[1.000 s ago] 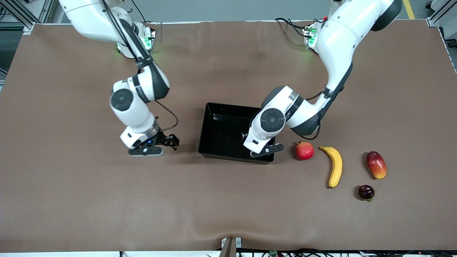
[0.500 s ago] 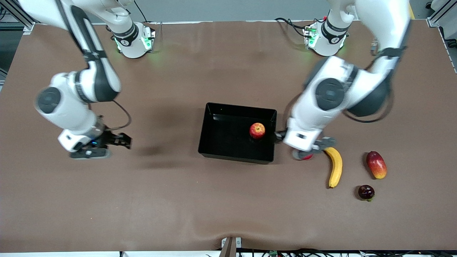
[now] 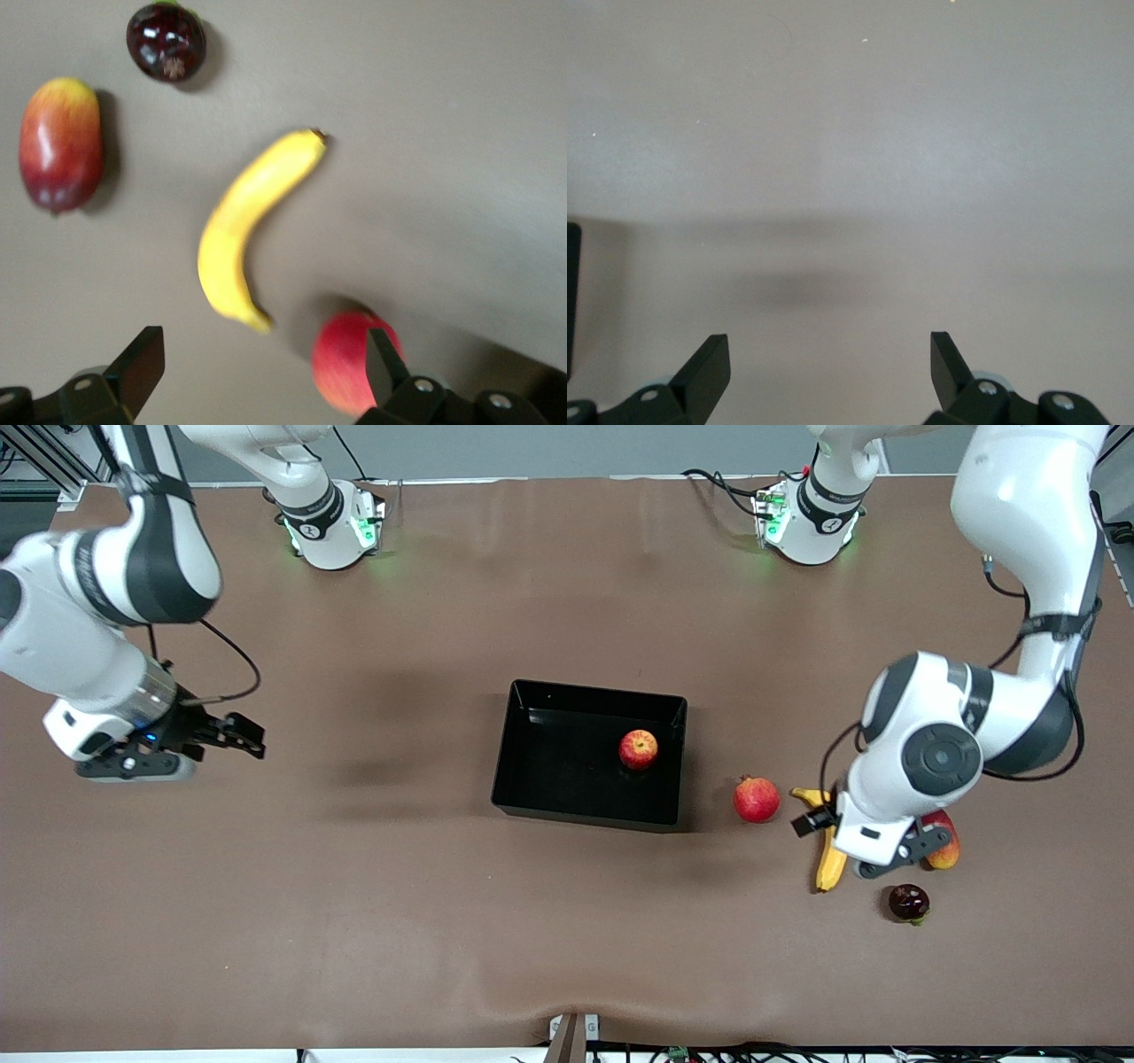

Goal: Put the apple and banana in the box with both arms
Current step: 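Grasp the yellow banana with the left gripper while the right gripper retracts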

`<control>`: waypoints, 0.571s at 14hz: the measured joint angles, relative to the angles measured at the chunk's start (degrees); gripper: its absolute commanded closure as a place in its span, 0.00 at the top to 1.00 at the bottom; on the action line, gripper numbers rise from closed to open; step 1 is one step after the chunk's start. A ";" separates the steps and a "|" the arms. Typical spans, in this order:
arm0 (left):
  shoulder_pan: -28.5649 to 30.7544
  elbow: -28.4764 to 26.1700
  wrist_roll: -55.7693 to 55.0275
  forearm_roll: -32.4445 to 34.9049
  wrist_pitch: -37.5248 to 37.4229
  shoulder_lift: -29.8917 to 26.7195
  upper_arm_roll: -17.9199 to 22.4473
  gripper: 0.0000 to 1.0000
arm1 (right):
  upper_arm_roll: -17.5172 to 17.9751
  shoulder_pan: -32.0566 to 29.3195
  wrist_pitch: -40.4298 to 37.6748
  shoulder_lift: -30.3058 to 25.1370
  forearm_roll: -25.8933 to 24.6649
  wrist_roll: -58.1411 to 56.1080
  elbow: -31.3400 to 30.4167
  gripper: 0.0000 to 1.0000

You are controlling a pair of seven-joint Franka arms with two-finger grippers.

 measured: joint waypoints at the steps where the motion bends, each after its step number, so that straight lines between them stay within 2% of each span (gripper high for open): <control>1: 1.30 -0.54 2.20 0.48 1.99 1.46 0.00 1.00 | 0.00 -0.52 -3.78 -0.48 0.00 -0.15 2.00 1.00; 2: 2.33 -1.06 4.27 0.79 3.74 2.80 -0.01 1.00 | 0.00 -0.93 -7.76 -0.79 -0.04 -0.24 4.41 1.00; 4: 3.61 -2.01 7.69 1.48 6.78 5.14 0.00 0.85 | -0.40 -1.31 -15.31 -1.05 -0.11 -0.27 9.91 1.00; 6: 4.31 -2.82 9.31 3.27 8.72 6.95 0.01 0.77 | -1.37 -1.48 -22.40 -1.22 -0.13 -0.27 15.40 1.00; 8: 5.03 -3.33 11.07 3.74 9.36 8.37 0.01 0.63 | -1.99 -1.97 -27.73 -1.38 -0.14 -0.28 19.22 1.00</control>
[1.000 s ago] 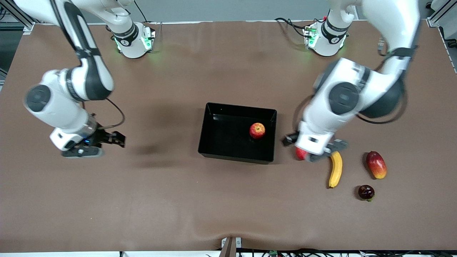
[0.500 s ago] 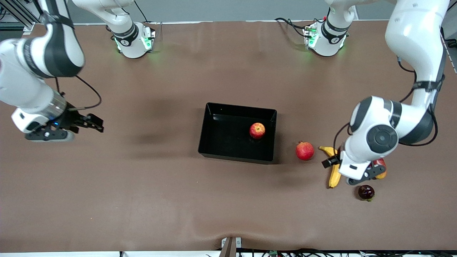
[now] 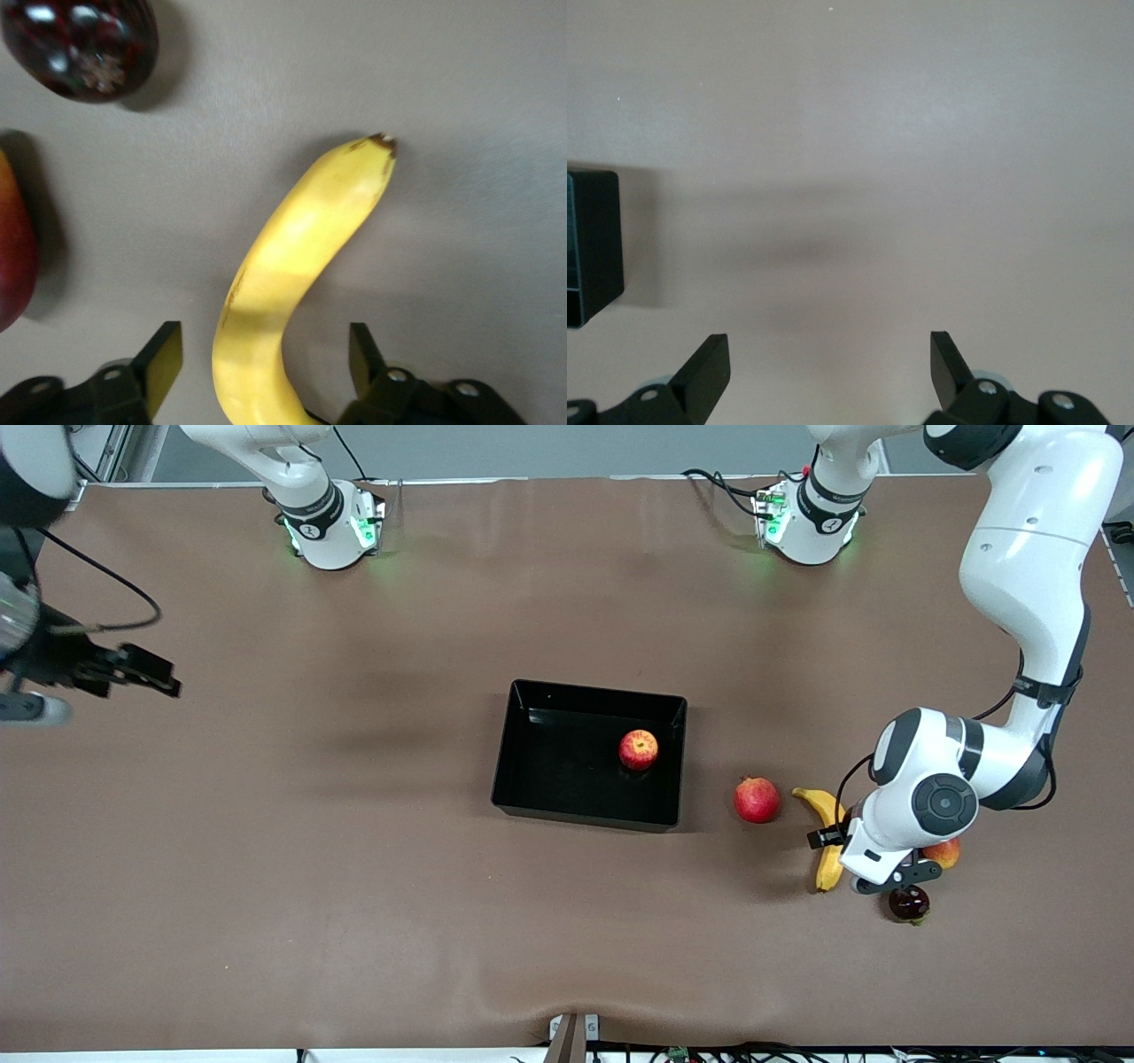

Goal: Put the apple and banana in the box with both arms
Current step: 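Grasp the yellow banana with the left gripper while the right gripper retracts, then lift the banana and carry it over the tray with the left gripper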

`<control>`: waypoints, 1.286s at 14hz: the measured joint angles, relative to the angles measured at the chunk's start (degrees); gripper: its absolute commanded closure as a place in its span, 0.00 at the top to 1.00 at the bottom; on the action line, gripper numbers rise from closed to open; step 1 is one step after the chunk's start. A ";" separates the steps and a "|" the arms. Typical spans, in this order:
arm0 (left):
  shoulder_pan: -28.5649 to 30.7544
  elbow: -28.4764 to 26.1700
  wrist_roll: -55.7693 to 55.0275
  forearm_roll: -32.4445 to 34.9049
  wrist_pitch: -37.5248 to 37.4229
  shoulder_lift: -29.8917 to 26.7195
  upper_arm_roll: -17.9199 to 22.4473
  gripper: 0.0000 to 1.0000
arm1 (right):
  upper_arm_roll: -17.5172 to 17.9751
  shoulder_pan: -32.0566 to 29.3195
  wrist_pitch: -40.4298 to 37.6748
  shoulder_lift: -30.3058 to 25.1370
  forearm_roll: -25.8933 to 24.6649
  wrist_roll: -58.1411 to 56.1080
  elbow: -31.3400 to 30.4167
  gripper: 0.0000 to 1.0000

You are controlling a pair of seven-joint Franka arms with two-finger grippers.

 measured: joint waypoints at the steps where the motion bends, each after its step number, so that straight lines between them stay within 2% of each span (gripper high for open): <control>1: 0.37 -0.25 0.82 0.04 0.08 0.47 0.00 0.60 | -0.06 -0.41 -2.11 -0.12 -0.02 0.00 1.19 1.00; 3: 1.19 -0.95 1.42 0.06 0.23 0.76 0.01 0.46 | -0.11 -1.15 -4.75 -0.91 -1.25 0.00 2.47 1.00; 7: 1.49 -1.48 1.58 0.09 0.32 0.73 -0.05 0.00 | -0.09 -1.24 -5.43 -3.47 -2.58 0.02 2.66 1.00; 12: 2.46 -1.39 8.30 0.17 0.05 -0.26 -0.14 0.00 | 0.07 -1.24 -5.53 -4.46 -2.57 2.22 2.65 1.00; 15: 3.89 -0.93 14.24 0.17 -4.07 -5.04 -0.92 0.00 | 0.41 -1.23 -5.86 -4.81 -2.52 4.36 2.65 1.00; 16: 4.07 -0.88 15.09 0.17 -5.77 -7.24 -1.84 0.00 | 0.41 -1.23 -6.24 -4.94 -2.52 4.36 2.65 1.00; 18: 4.16 -0.86 15.10 0.16 -9.42 -11.14 -6.30 0.00 | 0.50 -1.22 -7.07 -5.06 -2.52 3.94 2.65 1.00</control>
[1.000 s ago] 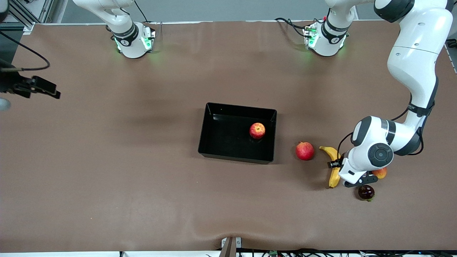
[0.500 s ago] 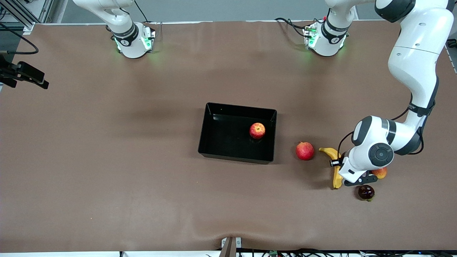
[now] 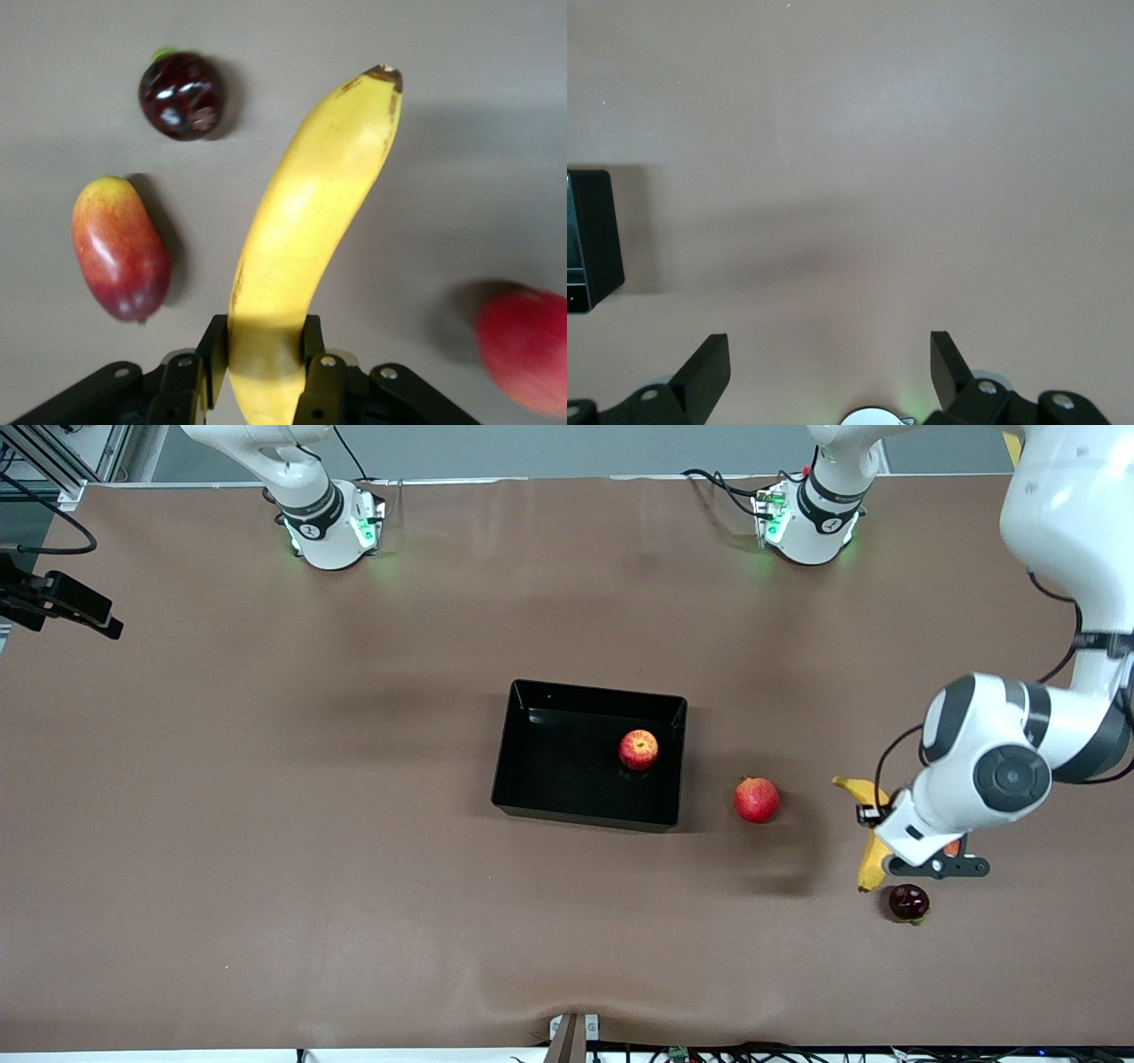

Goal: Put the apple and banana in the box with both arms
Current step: 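Lift the banana and carry it over the tray with the left gripper, then lower the banana into the tray and open the left gripper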

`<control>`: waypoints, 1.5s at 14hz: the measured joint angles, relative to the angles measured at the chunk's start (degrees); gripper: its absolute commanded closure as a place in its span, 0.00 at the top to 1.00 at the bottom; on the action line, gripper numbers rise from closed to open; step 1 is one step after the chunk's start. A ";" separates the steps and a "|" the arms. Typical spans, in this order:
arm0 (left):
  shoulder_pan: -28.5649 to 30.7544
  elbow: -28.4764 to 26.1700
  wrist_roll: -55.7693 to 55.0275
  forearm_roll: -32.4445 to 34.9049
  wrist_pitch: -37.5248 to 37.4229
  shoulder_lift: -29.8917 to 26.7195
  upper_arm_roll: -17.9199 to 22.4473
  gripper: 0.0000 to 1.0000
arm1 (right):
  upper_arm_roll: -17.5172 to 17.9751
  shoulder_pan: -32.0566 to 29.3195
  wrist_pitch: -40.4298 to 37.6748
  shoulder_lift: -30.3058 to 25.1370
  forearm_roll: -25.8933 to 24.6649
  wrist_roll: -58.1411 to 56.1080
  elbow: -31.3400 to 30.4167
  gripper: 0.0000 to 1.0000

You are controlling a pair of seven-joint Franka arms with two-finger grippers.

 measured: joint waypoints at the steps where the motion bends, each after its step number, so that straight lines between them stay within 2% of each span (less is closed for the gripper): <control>1: -0.16 -0.05 -0.55 0.00 -1.05 -1.35 -2.77 0.00 | 0.10 0.01 -0.04 -0.01 0.02 -0.05 0.00 1.00; 4: -1.49 -0.05 -5.80 -0.02 -1.61 -2.78 -11.07 0.00 | 0.40 0.26 -0.04 -0.01 0.06 -0.06 0.03 1.00; 5: -2.86 -0.09 -7.22 -0.02 -1.61 -2.75 -12.67 0.00 | 0.43 0.33 -0.04 -0.01 0.06 -0.06 0.05 1.00; 8: -11.12 0.94 -8.75 -0.02 -1.48 -1.59 -13.17 0.00 | 0.41 0.33 0.03 -0.01 0.06 -0.06 0.30 1.00; 11: -19.47 4.16 -15.55 -0.02 -1.40 2.00 -12.45 0.00 | 0.45 0.48 0.03 -0.01 0.07 -0.12 0.43 1.00; 15: -26.96 8.29 -22.82 -0.02 -0.61 7.98 -11.31 0.00 | 0.47 0.66 0.03 -0.01 0.07 -0.17 0.48 1.00; 21: -39.17 10.86 -26.48 -0.02 4.91 12.68 -0.18 0.00 | 0.49 0.72 0.03 -0.01 0.07 -0.22 0.50 1.00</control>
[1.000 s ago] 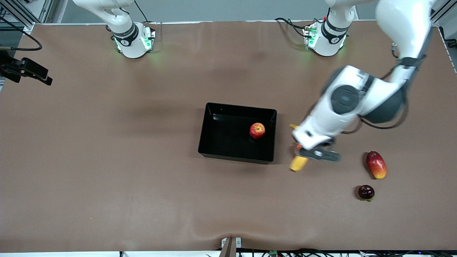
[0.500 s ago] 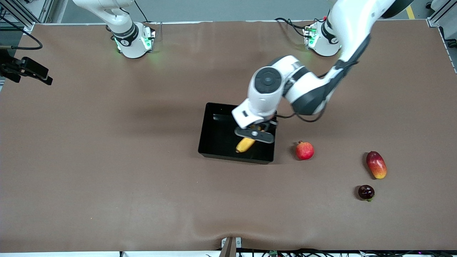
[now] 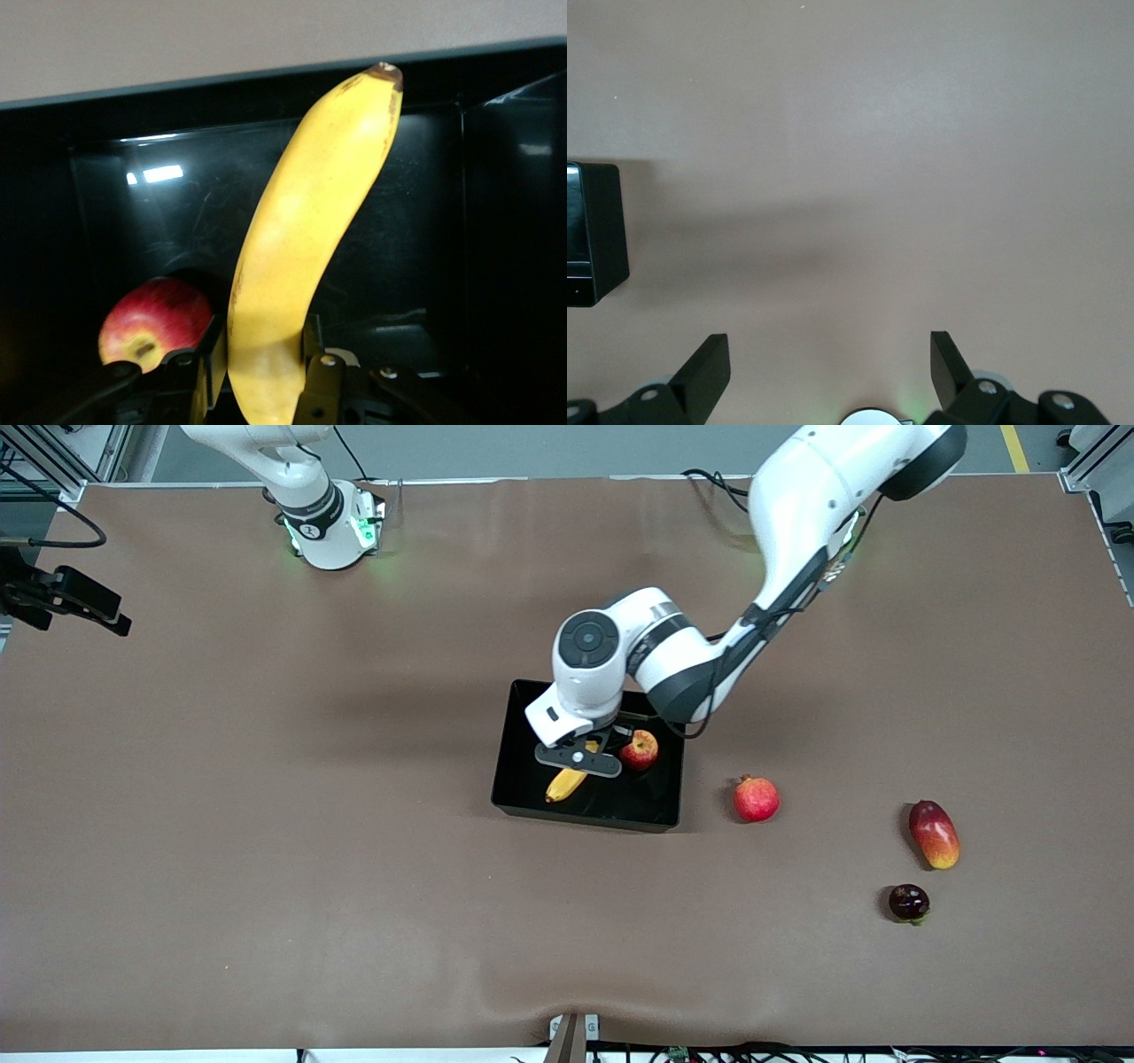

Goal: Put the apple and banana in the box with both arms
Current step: 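Lower the banana into the tray and open the left gripper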

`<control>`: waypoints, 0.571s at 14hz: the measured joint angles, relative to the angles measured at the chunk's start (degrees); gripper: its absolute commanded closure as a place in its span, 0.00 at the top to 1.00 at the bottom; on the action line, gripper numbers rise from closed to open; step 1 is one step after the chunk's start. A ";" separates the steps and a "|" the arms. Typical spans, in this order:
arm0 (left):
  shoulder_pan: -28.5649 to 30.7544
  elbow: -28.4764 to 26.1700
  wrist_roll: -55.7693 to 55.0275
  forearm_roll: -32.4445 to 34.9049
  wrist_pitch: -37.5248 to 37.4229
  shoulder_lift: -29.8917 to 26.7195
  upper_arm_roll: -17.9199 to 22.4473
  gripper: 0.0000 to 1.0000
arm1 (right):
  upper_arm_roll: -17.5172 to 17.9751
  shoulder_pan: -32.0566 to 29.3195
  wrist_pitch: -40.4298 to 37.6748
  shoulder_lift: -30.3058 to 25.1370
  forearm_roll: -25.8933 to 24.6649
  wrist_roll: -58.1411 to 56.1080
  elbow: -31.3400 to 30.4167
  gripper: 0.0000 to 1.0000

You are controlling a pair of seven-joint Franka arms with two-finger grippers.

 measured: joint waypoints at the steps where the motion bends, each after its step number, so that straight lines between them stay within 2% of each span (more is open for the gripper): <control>1: -1.09 0.13 -0.14 0.00 1.29 0.82 0.80 0.00 | 0.00 0.01 0.00 0.00 0.00 0.00 0.00 1.00; 4: -2.86 0.48 -0.20 0.00 5.45 3.89 1.93 0.00 | 0.00 0.01 0.00 0.00 0.00 0.00 0.01 1.00; 8: -7.34 1.04 -0.20 0.01 6.36 6.94 6.08 0.00 | 0.00 0.01 0.00 0.00 0.00 0.00 0.01 1.00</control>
